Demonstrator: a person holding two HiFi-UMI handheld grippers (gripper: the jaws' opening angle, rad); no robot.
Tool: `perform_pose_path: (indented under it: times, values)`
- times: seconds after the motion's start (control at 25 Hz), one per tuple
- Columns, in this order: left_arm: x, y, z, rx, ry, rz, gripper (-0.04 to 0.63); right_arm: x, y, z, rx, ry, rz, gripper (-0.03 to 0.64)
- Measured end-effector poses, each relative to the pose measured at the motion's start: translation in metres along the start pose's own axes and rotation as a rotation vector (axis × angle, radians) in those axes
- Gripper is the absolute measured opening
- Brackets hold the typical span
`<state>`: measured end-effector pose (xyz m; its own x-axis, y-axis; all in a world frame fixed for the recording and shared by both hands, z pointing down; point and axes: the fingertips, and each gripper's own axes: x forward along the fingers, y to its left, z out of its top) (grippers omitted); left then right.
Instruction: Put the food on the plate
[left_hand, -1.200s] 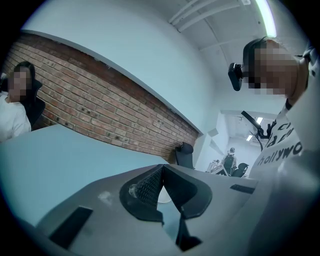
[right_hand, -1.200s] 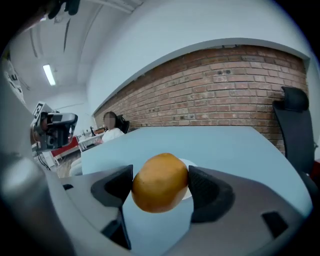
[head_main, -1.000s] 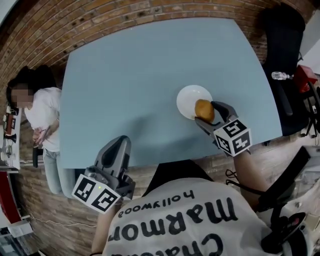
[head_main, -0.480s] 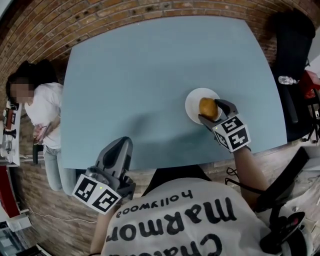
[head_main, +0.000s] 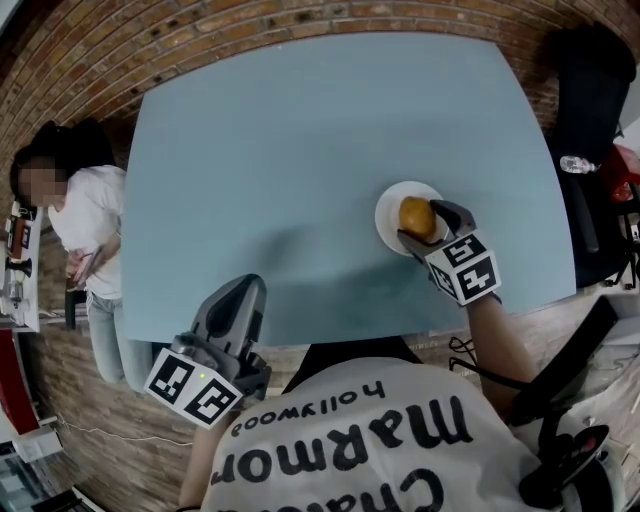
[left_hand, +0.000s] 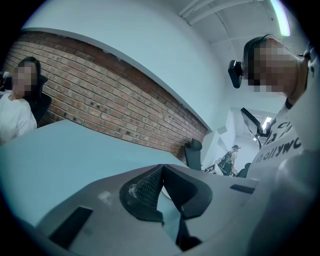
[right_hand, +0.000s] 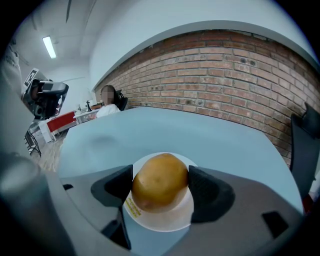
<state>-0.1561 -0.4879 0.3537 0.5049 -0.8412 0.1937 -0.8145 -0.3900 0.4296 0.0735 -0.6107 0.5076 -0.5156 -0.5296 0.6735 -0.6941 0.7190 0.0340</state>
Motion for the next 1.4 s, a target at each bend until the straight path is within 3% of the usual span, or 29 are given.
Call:
perform_pose_path:
  times: [0.28, 1.4]
  values:
    - [0.0036, 0.0021, -0.002, 0.0, 0.002, -0.008, 0.006, 0.0007, 0.0009, -0.0024, -0.033, -0.001, -0.006, 0.33]
    - [-0.0014, 0.0035, 0.0038, -0.002, -0.022, -0.007, 0.006, -0.0062, -0.0025, 0.0023, 0.013, -0.025, -0.032, 0.33]
